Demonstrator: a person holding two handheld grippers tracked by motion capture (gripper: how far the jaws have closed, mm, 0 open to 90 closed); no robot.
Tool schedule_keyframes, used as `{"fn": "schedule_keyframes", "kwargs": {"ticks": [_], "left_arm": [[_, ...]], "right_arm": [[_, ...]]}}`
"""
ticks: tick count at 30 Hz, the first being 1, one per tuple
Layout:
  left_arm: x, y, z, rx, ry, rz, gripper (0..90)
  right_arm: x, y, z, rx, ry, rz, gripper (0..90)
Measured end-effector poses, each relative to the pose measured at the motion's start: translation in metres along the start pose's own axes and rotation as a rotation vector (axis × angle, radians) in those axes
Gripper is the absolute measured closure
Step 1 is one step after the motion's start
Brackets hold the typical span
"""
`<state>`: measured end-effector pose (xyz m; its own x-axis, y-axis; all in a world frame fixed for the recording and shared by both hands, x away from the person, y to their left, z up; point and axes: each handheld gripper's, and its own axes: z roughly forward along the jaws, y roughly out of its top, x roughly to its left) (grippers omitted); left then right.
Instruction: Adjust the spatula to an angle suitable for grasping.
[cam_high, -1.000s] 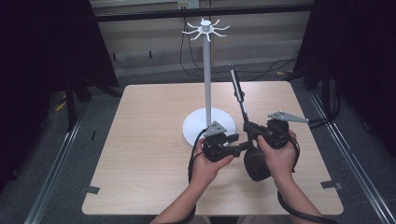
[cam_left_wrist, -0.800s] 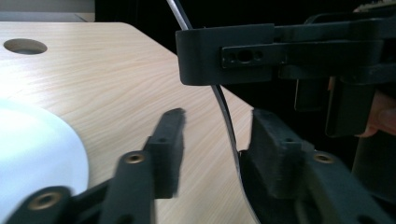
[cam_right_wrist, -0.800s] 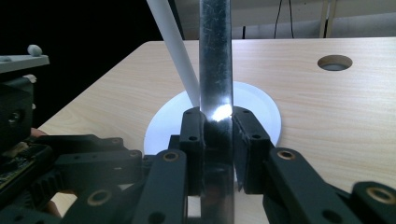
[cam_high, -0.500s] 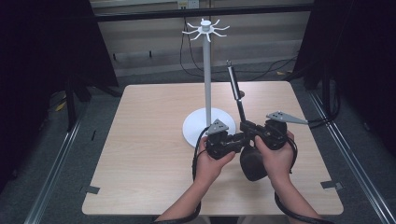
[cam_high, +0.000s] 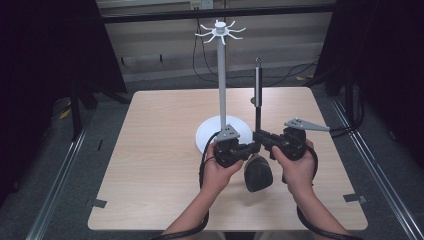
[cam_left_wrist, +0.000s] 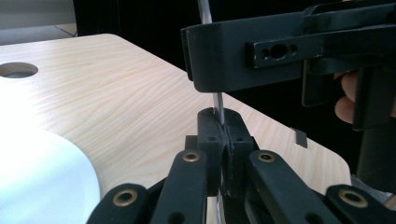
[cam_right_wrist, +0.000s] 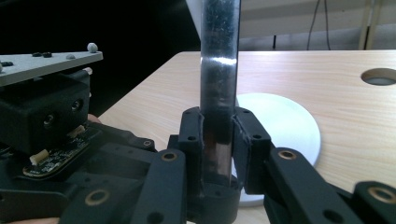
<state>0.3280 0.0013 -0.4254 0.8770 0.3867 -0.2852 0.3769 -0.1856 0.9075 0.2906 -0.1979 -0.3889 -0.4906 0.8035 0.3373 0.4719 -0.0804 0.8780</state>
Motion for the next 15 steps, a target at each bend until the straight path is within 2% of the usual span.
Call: {"fn": "schedule_keyframes", "kwargs": {"ticks": [4,5,6,7,8,10,11,14,15], "left_arm": [[0.000,0.002,-0.006,-0.002,0.017,0.051,88.2],[0.000,0.002,-0.008,-0.005,0.015,0.056,88.2],[0.000,0.002,-0.009,-0.002,0.015,0.062,88.2],[0.000,0.002,-0.010,0.006,0.018,0.072,88.2],[0.000,0.002,-0.010,0.010,0.019,0.075,88.2],[0.001,0.001,-0.011,0.014,0.023,0.082,88.2],[0.002,0.001,-0.012,0.014,0.013,0.088,88.2],[0.002,0.002,-0.014,0.009,0.002,0.099,88.2],[0.002,0.003,-0.014,0.005,0.000,0.096,88.2]], "right_arm": [[0.001,0.002,0.000,-0.005,0.036,-0.025,72.9],[0.001,0.003,0.000,-0.008,0.045,-0.026,69.3],[0.000,0.004,0.002,-0.002,0.082,-0.042,66.8],[0.000,0.004,0.002,0.007,0.093,-0.049,66.8],[0.000,0.004,0.002,0.013,0.085,-0.061,67.1],[-0.002,0.005,0.002,0.020,0.108,-0.079,66.6],[-0.002,0.006,0.001,0.019,0.102,-0.081,66.4],[-0.007,0.008,0.001,0.017,0.126,-0.067,66.3],[-0.009,0.009,0.001,0.018,0.150,-0.063,67.2]]}}
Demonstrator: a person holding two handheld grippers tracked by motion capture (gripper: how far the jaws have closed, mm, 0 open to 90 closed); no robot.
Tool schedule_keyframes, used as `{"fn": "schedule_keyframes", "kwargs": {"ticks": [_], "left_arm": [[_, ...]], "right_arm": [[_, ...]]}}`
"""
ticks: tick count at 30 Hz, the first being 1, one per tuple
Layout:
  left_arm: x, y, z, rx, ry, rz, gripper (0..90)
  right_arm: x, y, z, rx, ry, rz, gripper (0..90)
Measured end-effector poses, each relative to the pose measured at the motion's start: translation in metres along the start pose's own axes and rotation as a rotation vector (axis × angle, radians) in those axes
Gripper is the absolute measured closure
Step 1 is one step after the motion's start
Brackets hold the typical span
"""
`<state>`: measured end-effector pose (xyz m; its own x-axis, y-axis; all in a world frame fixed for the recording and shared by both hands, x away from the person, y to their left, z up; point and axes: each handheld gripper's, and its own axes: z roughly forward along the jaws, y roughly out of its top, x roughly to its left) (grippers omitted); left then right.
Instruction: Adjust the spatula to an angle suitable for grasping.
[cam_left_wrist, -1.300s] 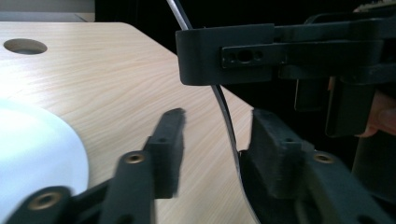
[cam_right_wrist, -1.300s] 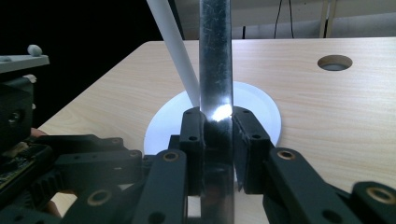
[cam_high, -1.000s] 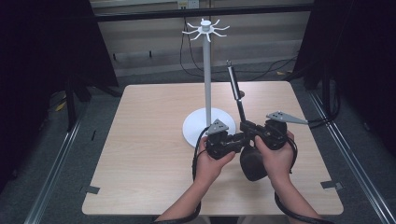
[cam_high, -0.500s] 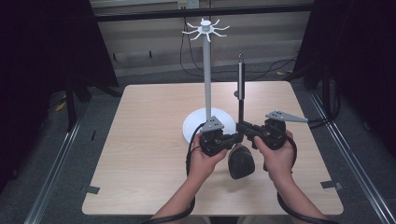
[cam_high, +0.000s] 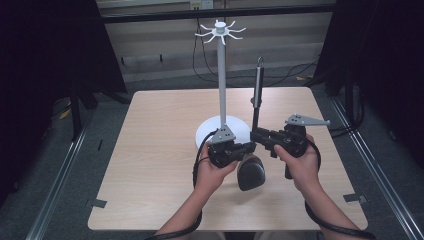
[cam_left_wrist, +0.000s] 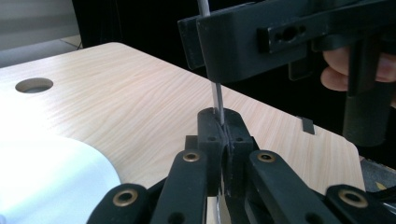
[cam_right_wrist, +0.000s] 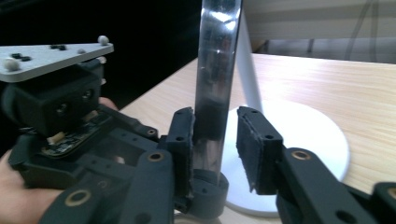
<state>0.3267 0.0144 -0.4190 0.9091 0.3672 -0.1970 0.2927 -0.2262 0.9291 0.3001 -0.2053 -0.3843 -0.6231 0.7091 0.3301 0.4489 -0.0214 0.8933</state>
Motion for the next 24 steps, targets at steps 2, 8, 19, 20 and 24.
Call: {"fn": "schedule_keyframes", "kwargs": {"ticks": [2,8,19,20,24], "left_arm": [[0.000,0.001,-0.001,-0.007,-0.011,0.002,88.2],[0.003,0.002,-0.006,-0.011,-0.033,0.014,88.1],[0.013,0.012,-0.024,-0.029,-0.054,0.038,87.9],[0.013,0.013,-0.025,-0.024,-0.046,0.043,87.8],[0.014,0.015,-0.032,-0.031,-0.033,0.060,87.5]], "right_arm": [[-0.001,0.002,0.001,0.004,0.023,0.005,67.4],[-0.005,0.004,0.002,0.000,0.110,0.027,75.8],[0.009,0.018,0.011,-0.004,0.123,-0.050,76.6],[0.011,0.019,0.012,-0.007,0.125,-0.055,76.6],[0.017,0.024,0.014,-0.011,0.123,-0.083,76.8]]}}
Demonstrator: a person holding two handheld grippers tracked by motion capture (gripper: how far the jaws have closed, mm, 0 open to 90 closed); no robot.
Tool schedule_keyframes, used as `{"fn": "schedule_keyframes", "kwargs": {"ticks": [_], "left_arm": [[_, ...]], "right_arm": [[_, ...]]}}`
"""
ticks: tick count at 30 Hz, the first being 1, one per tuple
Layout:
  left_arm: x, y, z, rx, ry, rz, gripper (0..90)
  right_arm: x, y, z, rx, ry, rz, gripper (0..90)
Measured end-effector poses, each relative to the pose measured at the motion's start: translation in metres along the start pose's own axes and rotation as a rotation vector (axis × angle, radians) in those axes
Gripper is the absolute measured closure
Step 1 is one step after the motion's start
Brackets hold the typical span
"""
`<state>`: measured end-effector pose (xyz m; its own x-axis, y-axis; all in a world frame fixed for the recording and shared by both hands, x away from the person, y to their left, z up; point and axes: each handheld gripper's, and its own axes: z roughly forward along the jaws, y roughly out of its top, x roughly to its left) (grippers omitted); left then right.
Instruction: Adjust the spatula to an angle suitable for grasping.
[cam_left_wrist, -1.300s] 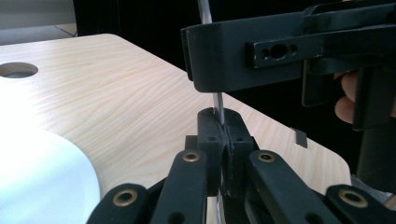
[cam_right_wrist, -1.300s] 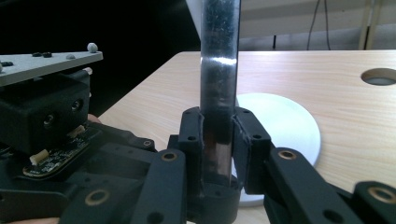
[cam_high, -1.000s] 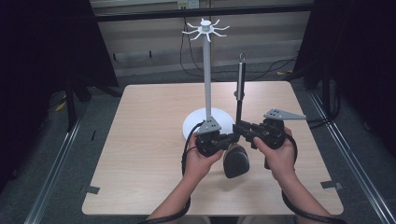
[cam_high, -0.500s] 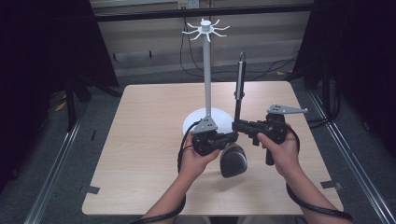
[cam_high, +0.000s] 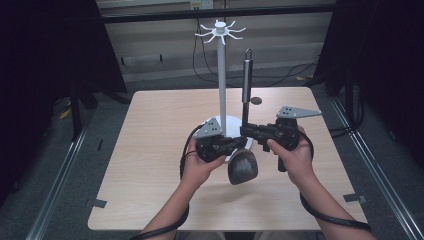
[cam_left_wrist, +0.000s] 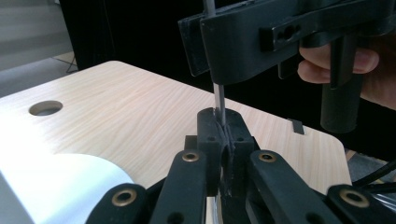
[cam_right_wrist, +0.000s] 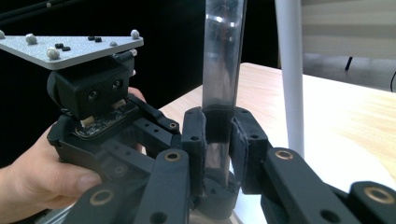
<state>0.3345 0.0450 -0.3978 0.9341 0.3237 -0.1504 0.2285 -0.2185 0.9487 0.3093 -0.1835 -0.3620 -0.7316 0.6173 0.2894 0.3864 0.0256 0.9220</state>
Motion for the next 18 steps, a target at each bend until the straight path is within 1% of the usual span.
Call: {"fn": "schedule_keyframes", "kwargs": {"ticks": [5,9,11,13,18], "left_arm": [[-0.001,0.001,-0.006,-0.010,0.001,0.012,87.4],[0.000,0.003,-0.010,-0.018,0.008,0.014,87.5],[0.000,0.004,-0.012,-0.016,0.017,0.021,87.5],[0.001,0.004,-0.014,-0.025,0.017,0.017,87.4],[0.002,0.007,-0.018,-0.024,0.029,0.024,87.5]], "right_arm": [[0.006,0.004,0.003,0.004,0.003,-0.033,76.9],[0.009,0.007,0.005,0.002,0.009,-0.039,76.9],[0.010,0.009,0.007,0.004,0.009,-0.044,76.8],[0.011,0.011,0.008,0.004,0.012,-0.052,76.8],[0.013,0.015,0.012,0.003,0.018,-0.061,76.9]]}}
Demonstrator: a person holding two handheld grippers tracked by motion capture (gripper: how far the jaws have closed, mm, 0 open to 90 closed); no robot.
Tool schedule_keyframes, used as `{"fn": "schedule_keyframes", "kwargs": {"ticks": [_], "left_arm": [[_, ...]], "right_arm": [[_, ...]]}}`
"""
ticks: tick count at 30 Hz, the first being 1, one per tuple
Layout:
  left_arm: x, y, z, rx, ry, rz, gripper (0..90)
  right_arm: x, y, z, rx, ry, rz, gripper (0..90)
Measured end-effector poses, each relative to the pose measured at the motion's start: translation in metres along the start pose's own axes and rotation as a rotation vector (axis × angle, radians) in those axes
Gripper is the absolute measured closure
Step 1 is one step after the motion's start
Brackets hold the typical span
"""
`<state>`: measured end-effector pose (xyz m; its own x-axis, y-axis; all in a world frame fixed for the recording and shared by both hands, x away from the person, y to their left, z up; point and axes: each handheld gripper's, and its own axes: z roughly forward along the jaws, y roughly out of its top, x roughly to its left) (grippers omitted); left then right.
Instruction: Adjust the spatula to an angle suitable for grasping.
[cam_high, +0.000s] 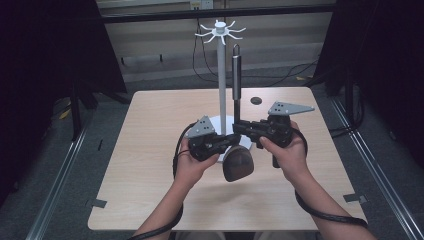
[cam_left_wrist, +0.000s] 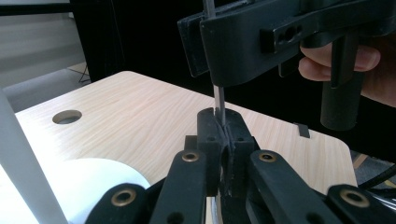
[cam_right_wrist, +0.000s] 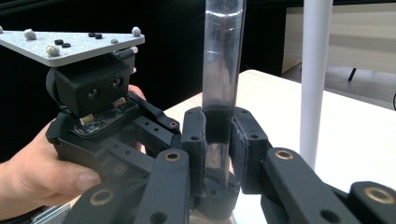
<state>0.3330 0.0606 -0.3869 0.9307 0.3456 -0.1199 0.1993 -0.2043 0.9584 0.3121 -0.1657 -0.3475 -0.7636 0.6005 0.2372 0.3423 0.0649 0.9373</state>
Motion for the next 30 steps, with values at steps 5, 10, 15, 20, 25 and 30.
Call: {"fn": "schedule_keyframes", "kwargs": {"ticks": [5,10,15,20,25,30], "left_arm": [[0.002,0.000,-0.003,-0.008,0.013,0.003,87.5],[0.005,-0.001,-0.007,-0.010,0.024,-0.002,87.5],[0.009,0.000,-0.008,-0.014,0.034,-0.009,87.6],[0.014,-0.001,-0.007,-0.004,0.039,-0.016,87.3],[0.018,-0.002,-0.005,-0.001,0.037,-0.025,87.3],[0.022,-0.003,-0.002,-0.002,0.045,-0.030,86.8]], "right_arm": [[0.002,0.003,0.004,0.006,0.000,-0.011,76.8],[0.003,0.006,0.010,0.019,-0.005,-0.022,76.8],[0.004,0.008,0.016,0.017,-0.011,-0.027,76.8],[0.001,0.008,0.020,0.020,-0.023,-0.023,76.7],[-0.002,0.007,0.024,0.018,-0.033,-0.014,76.7],[-0.003,0.006,0.025,0.020,-0.046,-0.018,76.6]]}}
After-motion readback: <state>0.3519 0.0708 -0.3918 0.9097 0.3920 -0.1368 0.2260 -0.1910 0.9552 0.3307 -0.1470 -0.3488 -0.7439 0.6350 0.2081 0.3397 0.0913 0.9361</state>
